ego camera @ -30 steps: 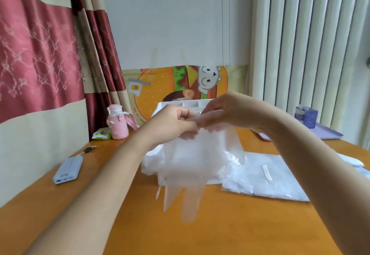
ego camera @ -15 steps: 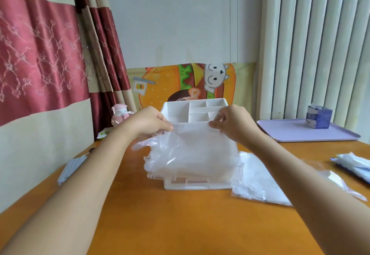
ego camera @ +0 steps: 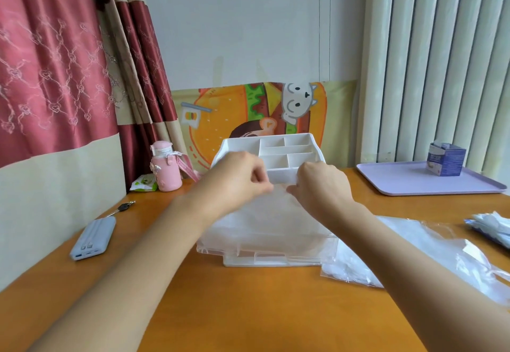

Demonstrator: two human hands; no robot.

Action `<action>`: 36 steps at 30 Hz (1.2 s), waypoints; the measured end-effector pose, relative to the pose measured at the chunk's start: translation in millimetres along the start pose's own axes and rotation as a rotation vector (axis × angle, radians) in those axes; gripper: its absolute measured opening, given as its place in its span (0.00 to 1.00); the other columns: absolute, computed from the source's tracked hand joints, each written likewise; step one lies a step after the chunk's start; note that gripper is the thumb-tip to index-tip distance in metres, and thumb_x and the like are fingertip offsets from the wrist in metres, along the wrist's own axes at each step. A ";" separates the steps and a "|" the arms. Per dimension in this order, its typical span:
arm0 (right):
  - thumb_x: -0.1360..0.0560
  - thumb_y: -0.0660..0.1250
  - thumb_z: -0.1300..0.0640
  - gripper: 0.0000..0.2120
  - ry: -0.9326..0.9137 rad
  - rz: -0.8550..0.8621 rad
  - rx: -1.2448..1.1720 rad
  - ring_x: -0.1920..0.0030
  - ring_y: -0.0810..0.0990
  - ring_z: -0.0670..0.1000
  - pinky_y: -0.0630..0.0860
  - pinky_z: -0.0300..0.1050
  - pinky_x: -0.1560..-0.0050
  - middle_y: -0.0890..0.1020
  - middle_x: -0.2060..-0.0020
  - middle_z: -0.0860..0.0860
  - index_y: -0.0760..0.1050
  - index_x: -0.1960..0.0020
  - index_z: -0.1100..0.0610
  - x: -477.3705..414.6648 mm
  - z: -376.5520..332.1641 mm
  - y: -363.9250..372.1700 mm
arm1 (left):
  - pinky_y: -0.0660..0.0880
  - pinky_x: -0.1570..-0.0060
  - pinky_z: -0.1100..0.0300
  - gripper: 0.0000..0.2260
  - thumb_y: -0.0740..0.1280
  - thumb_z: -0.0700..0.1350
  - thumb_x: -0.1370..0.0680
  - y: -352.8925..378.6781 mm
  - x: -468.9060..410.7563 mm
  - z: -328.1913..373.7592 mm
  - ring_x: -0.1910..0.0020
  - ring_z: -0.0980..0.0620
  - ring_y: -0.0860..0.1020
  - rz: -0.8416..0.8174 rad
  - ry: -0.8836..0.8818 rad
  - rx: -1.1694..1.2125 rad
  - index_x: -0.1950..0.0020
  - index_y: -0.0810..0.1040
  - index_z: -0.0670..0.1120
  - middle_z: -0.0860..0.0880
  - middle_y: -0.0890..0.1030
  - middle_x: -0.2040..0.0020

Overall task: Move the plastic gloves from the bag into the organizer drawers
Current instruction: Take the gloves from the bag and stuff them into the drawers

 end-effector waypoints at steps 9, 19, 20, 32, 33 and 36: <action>0.25 0.68 0.50 0.14 -0.041 0.204 -0.054 0.56 0.74 0.54 0.64 0.44 0.61 0.77 0.54 0.51 0.68 0.46 0.56 14.6 0.5 -30.1 | 0.69 0.58 0.74 0.10 0.71 0.49 0.26 68.2 -4.8 -22.0 0.49 0.58 0.76 -0.410 0.053 -0.009 0.45 0.81 0.50 0.56 0.80 0.49; 0.21 0.53 0.62 0.20 -0.181 -0.583 -0.075 0.38 0.74 0.57 0.71 0.46 0.41 0.75 0.36 0.58 0.69 0.31 0.59 23.2 -22.2 27.3 | 0.66 0.36 0.64 0.29 0.71 0.44 0.26 76.2 -7.3 -31.9 0.32 0.55 0.69 -0.560 0.061 -0.026 0.27 0.66 0.54 0.55 0.70 0.29; 0.20 0.54 0.61 0.20 -0.215 -0.629 -0.034 0.36 0.72 0.58 0.70 0.47 0.39 0.73 0.34 0.59 0.67 0.29 0.60 24.0 -27.7 30.4 | 0.64 0.39 0.69 0.31 0.70 0.41 0.26 76.1 -6.4 -31.2 0.31 0.54 0.69 -0.590 0.063 -0.034 0.25 0.63 0.52 0.54 0.69 0.28; 0.23 0.56 0.36 0.36 -0.124 -0.777 0.211 0.32 0.68 0.61 0.66 0.58 0.32 0.70 0.31 0.54 0.57 0.24 0.58 1.0 -37.2 70.4 | 0.61 0.38 0.64 0.32 0.68 0.55 0.24 35.2 18.6 -34.3 0.26 0.54 0.62 -0.436 -0.139 0.034 0.23 0.59 0.56 0.56 0.60 0.23; 0.23 0.57 0.36 0.35 -0.119 -0.761 0.194 0.33 0.69 0.61 0.67 0.59 0.33 0.71 0.33 0.54 0.58 0.25 0.58 -0.6 -37.4 72.9 | 0.60 0.36 0.63 0.31 0.66 0.57 0.23 36.9 20.7 -33.6 0.25 0.53 0.61 -0.450 -0.158 0.025 0.23 0.59 0.54 0.55 0.60 0.23; 0.21 0.57 0.40 0.31 -0.148 -0.730 0.166 0.35 0.71 0.60 0.68 0.56 0.33 0.73 0.35 0.54 0.61 0.26 0.58 1.1 -40.3 69.5 | 0.55 0.30 0.57 0.32 0.59 0.62 0.21 48.0 19.8 -31.7 0.23 0.49 0.52 -0.496 -0.212 -0.036 0.21 0.55 0.50 0.52 0.54 0.21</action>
Point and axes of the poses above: each hand's wrist, its own x-axis away from the middle knuckle, its own y-axis out of the palm, z = x × y, the point moved 6 cm from there along -x, towards the middle knuckle
